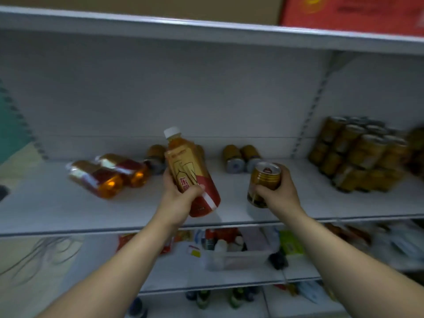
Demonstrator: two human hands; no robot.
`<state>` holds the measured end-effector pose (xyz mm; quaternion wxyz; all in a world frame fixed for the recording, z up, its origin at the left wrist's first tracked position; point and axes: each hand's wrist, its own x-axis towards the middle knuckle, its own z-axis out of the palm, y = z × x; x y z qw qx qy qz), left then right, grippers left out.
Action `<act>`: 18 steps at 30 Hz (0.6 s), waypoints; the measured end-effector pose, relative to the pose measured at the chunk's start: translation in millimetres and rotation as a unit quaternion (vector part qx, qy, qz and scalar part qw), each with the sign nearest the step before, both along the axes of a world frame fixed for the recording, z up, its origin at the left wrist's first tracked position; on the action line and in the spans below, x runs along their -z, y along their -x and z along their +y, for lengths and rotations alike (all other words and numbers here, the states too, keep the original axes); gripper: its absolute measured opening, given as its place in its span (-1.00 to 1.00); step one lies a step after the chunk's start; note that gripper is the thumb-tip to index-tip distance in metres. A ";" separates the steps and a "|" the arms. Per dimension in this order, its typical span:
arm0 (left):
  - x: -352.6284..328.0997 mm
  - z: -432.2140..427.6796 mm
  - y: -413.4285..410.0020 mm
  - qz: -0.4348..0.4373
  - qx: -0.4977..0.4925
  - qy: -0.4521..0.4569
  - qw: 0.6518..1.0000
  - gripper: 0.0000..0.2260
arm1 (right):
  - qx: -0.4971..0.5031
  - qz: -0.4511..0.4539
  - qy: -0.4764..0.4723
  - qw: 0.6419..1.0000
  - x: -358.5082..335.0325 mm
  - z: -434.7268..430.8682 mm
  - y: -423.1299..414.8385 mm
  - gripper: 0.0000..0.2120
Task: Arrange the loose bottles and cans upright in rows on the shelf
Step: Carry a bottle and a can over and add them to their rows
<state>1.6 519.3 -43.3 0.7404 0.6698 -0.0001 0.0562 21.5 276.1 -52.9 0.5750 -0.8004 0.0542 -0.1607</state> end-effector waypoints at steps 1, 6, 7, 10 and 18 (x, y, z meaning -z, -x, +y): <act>-0.4 -26.1 -2.1 0.000 0.018 0.000 1.000 -0.36 | 0.016 0.003 0.003 1.000 -3.1 -24.8 8.4 -0.39; -1.4 -162.2 0.2 0.003 0.067 -0.038 0.997 -0.29 | 0.088 0.024 0.021 0.996 -12.1 -157.8 52.1 -0.33; -2.0 -188.9 2.6 0.003 0.079 -0.049 0.996 -0.23 | 0.102 0.027 0.028 0.994 -13.2 -183.4 61.0 -0.33; -2.3 -264.5 9.2 -0.002 0.118 -0.077 0.990 -0.26 | 0.138 0.032 0.052 0.989 -16.8 -253.6 85.7 -0.28; -13.2 -399.6 23.2 -0.058 0.169 -0.090 0.980 -0.43 | 0.181 0.040 0.067 0.980 -14.4 -381.9 113.8 -0.29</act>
